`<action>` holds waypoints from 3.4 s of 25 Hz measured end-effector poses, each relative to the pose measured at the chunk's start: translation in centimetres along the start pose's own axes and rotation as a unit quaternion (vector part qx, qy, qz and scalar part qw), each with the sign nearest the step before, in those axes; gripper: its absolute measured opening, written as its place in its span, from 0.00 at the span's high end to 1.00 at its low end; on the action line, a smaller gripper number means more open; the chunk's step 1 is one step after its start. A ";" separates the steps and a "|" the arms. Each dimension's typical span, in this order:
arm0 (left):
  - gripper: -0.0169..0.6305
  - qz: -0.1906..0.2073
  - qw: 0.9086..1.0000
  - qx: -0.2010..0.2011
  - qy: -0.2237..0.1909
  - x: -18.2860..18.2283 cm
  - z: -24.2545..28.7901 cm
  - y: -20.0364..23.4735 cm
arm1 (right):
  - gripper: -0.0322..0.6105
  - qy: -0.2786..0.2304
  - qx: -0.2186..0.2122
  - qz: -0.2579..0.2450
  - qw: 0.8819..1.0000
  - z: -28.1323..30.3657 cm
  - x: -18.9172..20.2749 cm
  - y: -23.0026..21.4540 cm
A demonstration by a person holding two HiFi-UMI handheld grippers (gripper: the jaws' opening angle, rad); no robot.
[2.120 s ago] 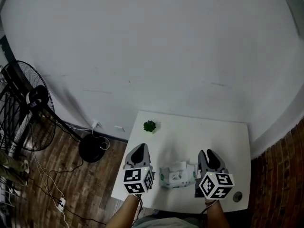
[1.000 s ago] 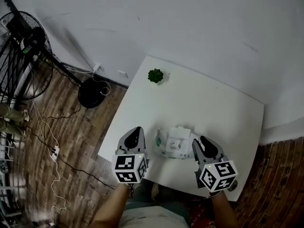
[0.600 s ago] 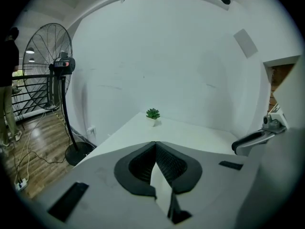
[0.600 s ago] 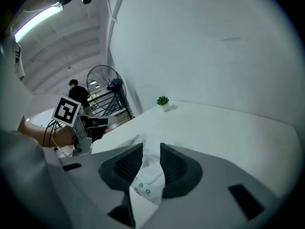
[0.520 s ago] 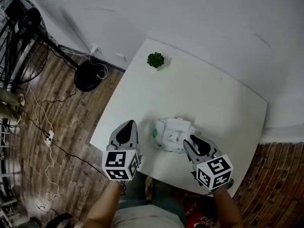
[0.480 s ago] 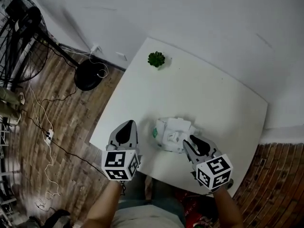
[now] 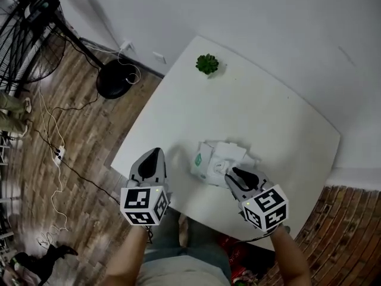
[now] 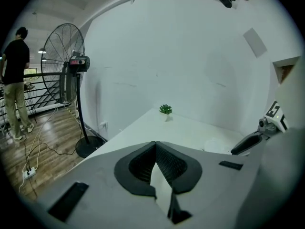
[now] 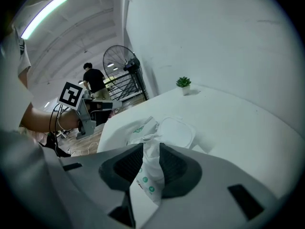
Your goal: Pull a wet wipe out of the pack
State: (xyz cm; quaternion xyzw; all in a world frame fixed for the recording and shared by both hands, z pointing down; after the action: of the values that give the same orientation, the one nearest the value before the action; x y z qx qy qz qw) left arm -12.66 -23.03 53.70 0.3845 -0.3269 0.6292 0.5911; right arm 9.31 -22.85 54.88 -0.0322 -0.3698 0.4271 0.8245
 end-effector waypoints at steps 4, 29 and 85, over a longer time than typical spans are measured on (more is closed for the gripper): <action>0.97 -0.006 1.000 -0.012 0.002 0.6 -0.8 0.8 | 0.78 0.022 -0.010 -0.011 1.000 0.9 -0.1 0.2; 0.97 -0.028 0.998 -0.051 0.004 1.3 -1.8 4.4 | 0.84 0.110 -0.025 -0.043 0.993 3.2 -0.2 -0.1; 0.97 -0.015 0.999 -0.035 -0.010 -0.7 -1.9 3.3 | 0.95 0.057 -0.034 0.012 0.998 0.7 -1.4 0.0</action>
State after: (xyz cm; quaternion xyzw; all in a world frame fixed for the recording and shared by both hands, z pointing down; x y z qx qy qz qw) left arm -16.08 -21.99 52.34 0.3747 -0.3491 0.6047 0.6100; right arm 8.40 -24.04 54.58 -0.0891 -0.3361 0.4213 0.8376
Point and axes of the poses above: the fingertips, and each gripper's own axes: z forward along the fingers, y to its left, x out of its underside, the point moved 2 cm from there along -z, backward along the fingers, and after that the axes turned 12 degrees about z, right-handed, at the moved point
